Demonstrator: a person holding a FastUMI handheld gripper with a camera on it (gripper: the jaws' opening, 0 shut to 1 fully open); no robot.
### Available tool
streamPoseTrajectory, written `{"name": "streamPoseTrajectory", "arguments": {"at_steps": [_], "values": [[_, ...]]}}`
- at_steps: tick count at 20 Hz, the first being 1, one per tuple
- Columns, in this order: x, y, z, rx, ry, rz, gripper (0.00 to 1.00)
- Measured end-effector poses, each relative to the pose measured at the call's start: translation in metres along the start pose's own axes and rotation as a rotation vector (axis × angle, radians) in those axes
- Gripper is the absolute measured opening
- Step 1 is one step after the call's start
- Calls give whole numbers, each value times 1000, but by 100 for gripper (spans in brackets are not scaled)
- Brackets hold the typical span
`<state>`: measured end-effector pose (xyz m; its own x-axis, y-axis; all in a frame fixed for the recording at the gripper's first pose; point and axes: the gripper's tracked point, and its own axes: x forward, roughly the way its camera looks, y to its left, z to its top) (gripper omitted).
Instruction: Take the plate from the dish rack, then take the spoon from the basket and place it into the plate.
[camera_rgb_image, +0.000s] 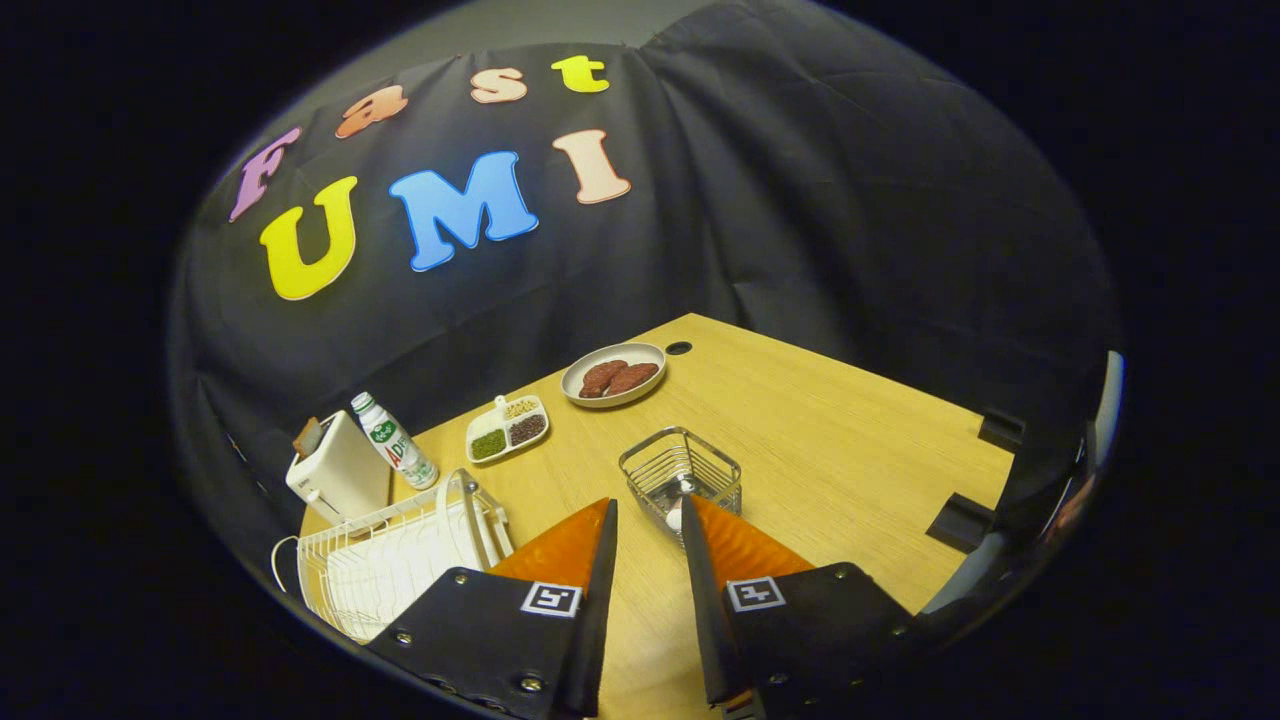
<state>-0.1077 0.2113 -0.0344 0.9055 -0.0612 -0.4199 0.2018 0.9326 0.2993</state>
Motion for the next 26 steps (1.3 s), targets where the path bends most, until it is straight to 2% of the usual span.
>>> {"name": "streamPoseTrajectory", "arguments": {"at_steps": [6, 16, 17, 18, 21, 22, 26], "values": [[25, -11, -3, -40, 35, -34, 39], [54, -13, -29, -224, 116, -27, 39], [64, -10, -28, -242, 109, -11, 27], [52, -15, -29, -258, 113, -22, 16], [56, -18, -30, -282, 117, -23, 16], [53, -17, -30, -294, 121, -24, 9], [51, -18, -28, -337, 128, -33, 9]]}}
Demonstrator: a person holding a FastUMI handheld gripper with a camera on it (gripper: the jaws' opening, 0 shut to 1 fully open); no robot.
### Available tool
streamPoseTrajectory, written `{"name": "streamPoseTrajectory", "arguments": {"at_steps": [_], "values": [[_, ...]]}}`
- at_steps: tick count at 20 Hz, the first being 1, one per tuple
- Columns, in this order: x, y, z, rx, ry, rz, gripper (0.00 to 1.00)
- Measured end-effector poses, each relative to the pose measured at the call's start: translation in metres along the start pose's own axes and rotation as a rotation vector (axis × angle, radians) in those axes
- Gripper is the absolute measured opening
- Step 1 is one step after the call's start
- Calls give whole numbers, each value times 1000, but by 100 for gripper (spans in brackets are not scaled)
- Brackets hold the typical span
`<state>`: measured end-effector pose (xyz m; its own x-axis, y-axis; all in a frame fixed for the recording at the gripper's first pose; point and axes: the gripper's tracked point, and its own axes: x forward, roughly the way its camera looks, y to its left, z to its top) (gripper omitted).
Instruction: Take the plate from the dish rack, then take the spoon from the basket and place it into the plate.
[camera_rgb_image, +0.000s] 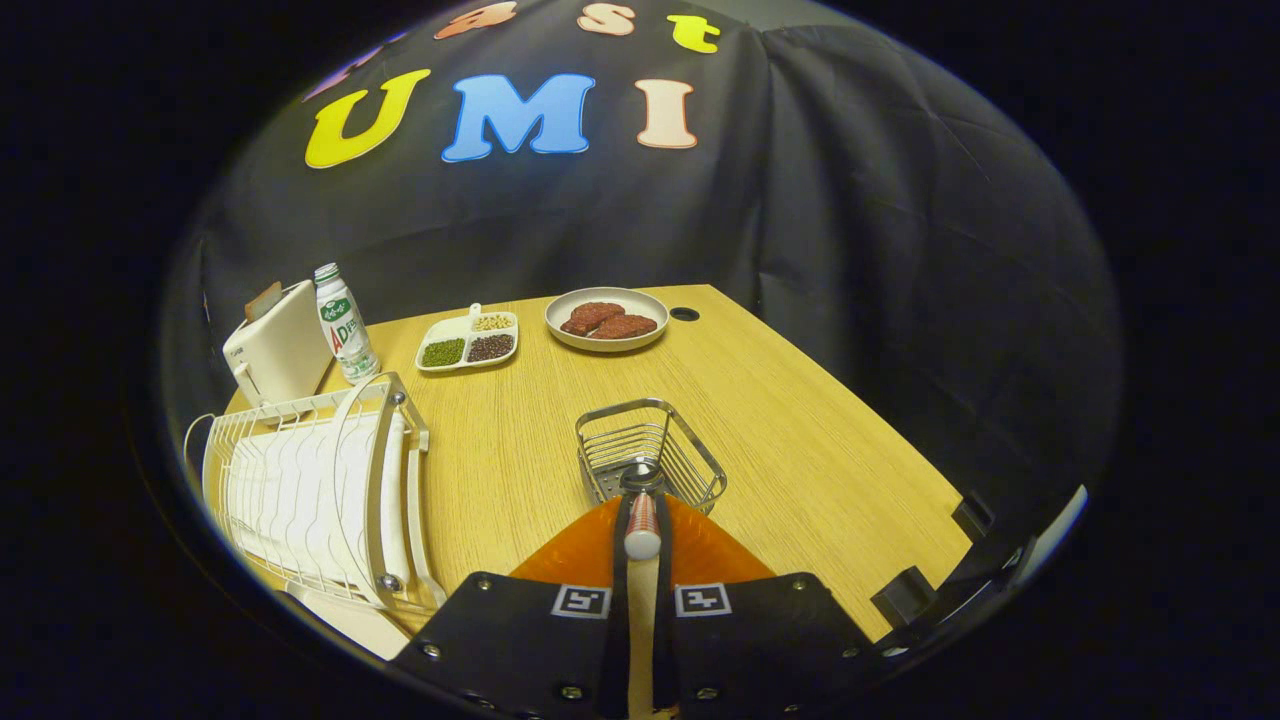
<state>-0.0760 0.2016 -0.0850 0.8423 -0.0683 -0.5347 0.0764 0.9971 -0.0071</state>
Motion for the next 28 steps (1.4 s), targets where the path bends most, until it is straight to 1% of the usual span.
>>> {"name": "streamPoseTrajectory", "arguments": {"at_steps": [4, 10, 18, 25, 28], "values": [[-12, -2, 4, -54, -10, -13, 9], [-38, -5, 23, -121, -82, -19, 9], [-80, 5, 49, -171, -181, -17, 9], [-114, 34, 52, -207, -223, 36, 9], [-132, 61, 48, -228, -243, 95, 9]]}}
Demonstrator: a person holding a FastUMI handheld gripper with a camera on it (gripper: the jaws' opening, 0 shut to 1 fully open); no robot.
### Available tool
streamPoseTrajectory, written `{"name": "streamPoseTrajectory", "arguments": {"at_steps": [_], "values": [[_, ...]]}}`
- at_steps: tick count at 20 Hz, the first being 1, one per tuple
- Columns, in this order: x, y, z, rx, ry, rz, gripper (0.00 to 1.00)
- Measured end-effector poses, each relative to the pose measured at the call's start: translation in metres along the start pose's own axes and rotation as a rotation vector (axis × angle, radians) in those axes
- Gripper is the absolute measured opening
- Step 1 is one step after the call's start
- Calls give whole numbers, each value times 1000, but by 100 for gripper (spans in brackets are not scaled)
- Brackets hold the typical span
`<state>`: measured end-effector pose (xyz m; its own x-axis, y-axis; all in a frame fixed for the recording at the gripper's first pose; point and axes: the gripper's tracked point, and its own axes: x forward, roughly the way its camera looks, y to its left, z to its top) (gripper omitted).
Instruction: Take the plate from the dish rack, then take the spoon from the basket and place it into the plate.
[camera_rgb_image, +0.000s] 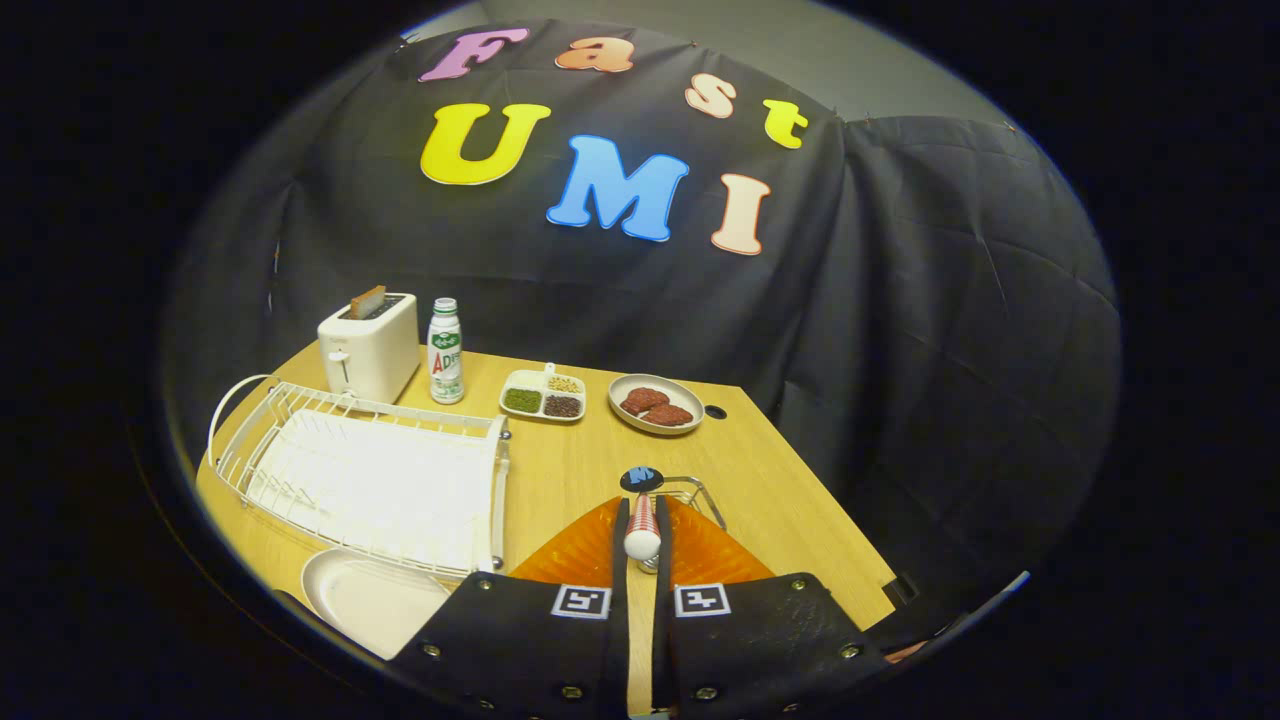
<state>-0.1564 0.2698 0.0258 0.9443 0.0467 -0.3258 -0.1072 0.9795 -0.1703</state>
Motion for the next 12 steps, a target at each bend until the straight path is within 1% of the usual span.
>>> {"name": "streamPoseTrajectory", "arguments": {"at_steps": [3, 7, 12], "values": [[-18, 34, 7, -24, -31, 70, 9], [-43, 85, 9, -80, -66, 189, 9], [-80, 134, -10, -137, -70, 322, 9]]}}
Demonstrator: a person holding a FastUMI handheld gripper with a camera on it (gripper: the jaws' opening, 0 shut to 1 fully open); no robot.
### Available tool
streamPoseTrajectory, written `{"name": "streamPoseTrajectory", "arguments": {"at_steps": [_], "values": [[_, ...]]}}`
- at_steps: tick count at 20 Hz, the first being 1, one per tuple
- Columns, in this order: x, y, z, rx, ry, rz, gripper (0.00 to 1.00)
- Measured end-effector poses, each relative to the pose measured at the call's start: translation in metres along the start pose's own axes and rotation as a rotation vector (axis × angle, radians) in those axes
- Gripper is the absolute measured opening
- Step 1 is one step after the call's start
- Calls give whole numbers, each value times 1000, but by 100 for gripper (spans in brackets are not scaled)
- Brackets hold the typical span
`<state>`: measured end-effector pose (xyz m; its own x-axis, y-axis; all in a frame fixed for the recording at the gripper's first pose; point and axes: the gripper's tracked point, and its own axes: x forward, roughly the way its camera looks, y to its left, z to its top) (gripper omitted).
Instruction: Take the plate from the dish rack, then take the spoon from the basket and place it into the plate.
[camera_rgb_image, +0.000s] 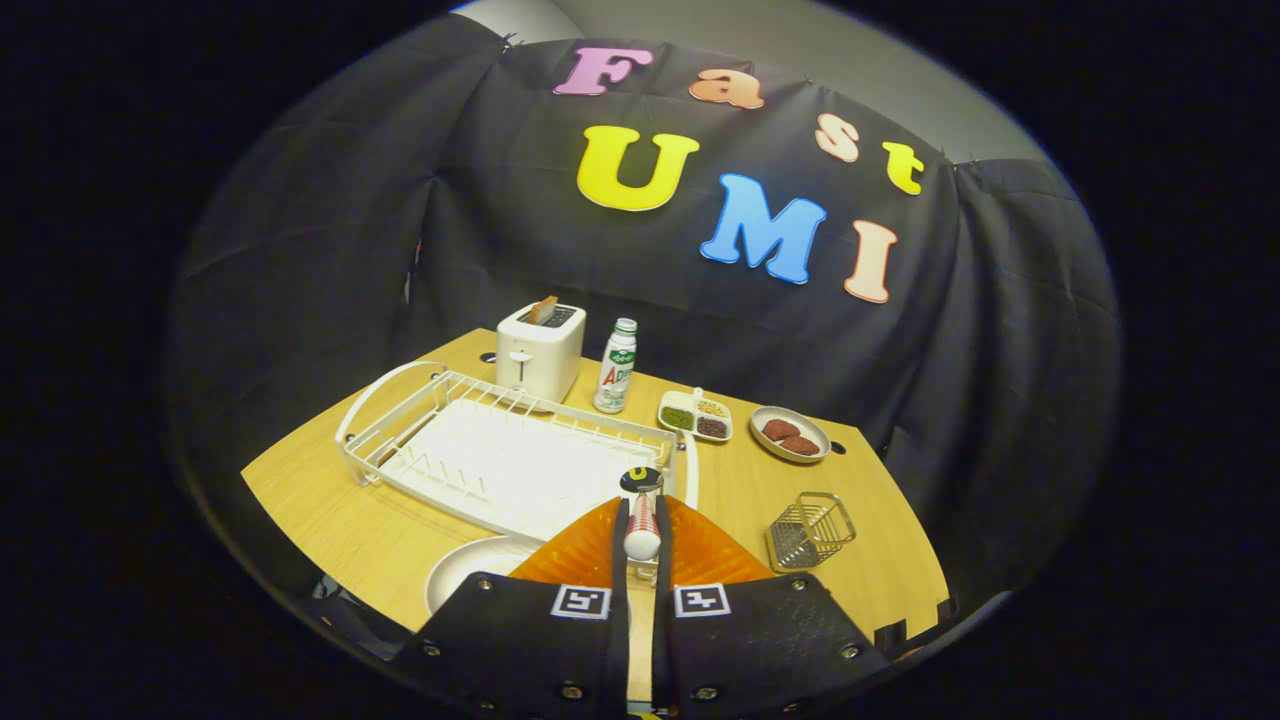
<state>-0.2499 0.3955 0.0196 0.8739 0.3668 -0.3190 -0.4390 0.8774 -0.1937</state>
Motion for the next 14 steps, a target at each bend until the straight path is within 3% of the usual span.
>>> {"name": "streamPoseTrajectory", "arguments": {"at_steps": [7, 14], "values": [[-34, 49, -38, -22, 55, 140, 9], [-31, 64, -77, -23, 147, 183, 9]]}}
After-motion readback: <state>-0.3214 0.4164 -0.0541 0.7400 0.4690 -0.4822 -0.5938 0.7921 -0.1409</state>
